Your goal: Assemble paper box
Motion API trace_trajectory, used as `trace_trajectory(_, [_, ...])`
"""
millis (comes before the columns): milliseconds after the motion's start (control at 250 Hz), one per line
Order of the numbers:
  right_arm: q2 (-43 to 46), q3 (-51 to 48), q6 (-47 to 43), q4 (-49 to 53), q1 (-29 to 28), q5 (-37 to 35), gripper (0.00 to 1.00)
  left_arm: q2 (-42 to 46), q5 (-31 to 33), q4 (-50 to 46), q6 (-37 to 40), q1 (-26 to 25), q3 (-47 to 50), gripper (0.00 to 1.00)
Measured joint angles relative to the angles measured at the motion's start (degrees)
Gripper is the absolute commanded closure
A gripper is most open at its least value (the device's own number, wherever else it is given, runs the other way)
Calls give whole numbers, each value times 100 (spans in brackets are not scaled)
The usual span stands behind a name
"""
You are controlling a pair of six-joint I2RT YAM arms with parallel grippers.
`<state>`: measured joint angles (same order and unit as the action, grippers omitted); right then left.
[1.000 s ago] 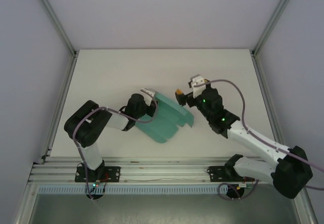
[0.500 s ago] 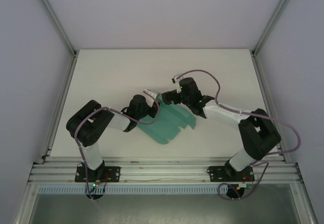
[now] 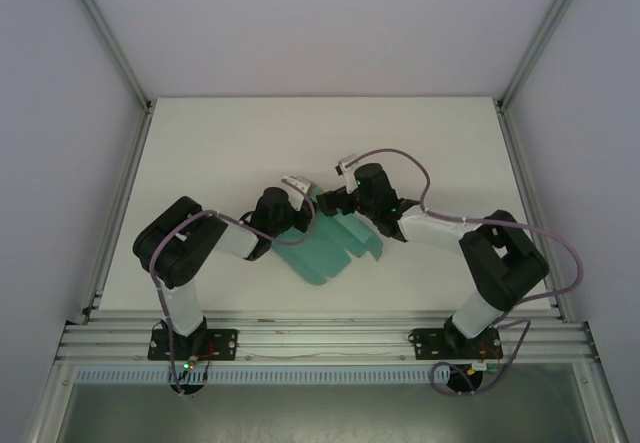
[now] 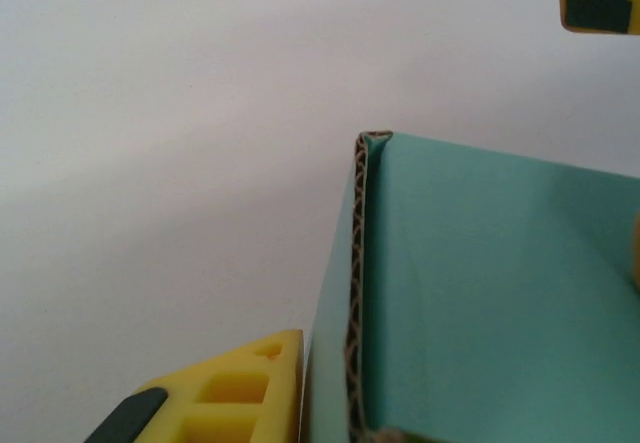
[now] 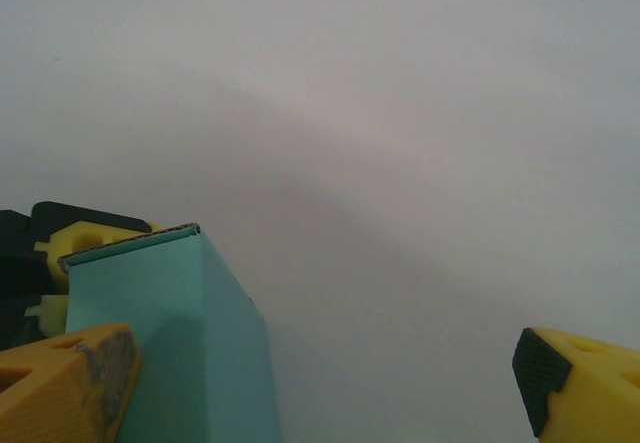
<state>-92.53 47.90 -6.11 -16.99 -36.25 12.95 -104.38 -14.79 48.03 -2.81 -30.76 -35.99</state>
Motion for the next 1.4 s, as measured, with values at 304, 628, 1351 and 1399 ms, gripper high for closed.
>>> trace_trajectory(304, [-20,-131,-120,-411,2,-205,3,-103,13,-144,33,0,-223,100])
trace_trajectory(628, [1635,-363,680,903,-83,-1399,0,555,1259,-817,-535,-59,-225,100])
trace_trajectory(1351, [1799,-743,1362,769,-83,-1567,0,1963,2011,-2317,-1412,-48,-103,100])
trace_trajectory(1399, [1563,-697,1401,560,-90,-1543,0,1963,1996,-2321,-1434,-48,-103,100])
